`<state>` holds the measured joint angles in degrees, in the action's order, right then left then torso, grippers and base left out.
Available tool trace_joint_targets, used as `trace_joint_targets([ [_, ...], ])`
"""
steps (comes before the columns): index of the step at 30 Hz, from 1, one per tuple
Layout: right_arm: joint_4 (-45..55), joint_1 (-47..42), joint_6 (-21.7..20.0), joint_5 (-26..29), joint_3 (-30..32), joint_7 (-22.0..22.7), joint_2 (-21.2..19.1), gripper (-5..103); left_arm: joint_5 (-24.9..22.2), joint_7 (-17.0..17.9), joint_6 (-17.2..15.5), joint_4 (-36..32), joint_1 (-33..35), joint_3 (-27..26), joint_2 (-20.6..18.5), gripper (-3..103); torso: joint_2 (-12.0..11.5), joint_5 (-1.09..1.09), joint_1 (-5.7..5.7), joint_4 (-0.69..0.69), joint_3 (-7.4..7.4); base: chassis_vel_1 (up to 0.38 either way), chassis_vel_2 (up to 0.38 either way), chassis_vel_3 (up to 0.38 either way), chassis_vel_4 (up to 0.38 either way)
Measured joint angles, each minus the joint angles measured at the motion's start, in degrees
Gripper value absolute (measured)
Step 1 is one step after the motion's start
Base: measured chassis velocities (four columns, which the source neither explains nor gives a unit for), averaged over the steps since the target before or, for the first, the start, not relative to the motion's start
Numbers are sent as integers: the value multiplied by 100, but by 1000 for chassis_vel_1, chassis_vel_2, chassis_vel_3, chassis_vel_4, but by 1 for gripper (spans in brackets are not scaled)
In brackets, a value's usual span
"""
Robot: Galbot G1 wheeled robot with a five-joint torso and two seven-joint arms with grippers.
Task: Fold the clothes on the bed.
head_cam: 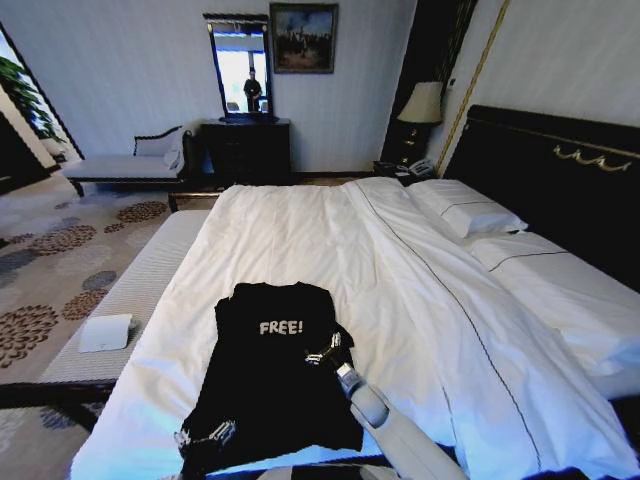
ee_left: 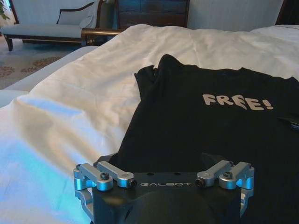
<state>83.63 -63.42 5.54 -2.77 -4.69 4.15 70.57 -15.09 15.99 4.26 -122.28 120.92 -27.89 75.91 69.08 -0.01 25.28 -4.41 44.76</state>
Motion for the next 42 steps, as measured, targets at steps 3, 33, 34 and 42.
trace_joint_targets([
  [3,-75,54,-2,-5,-23,15,12,100,-7,0,12,-10,15,-18,1,100,0,1,0,0,0,0,0,0,0],
  [33,-293,196,70,156,-40,93,-186,5,-154,3,40,-100,22,-72,31,100,0,1,0,0,0,0,0,0,0],
  [34,-289,196,72,157,-42,105,-187,5,-155,3,46,-101,26,-72,34,100,1,1,0,0,0,0,0,0,0],
  [42,-277,223,72,218,-56,160,-155,0,-173,-2,70,-153,90,-74,66,100,1,1,0,0,0,0,0,0,0],
])
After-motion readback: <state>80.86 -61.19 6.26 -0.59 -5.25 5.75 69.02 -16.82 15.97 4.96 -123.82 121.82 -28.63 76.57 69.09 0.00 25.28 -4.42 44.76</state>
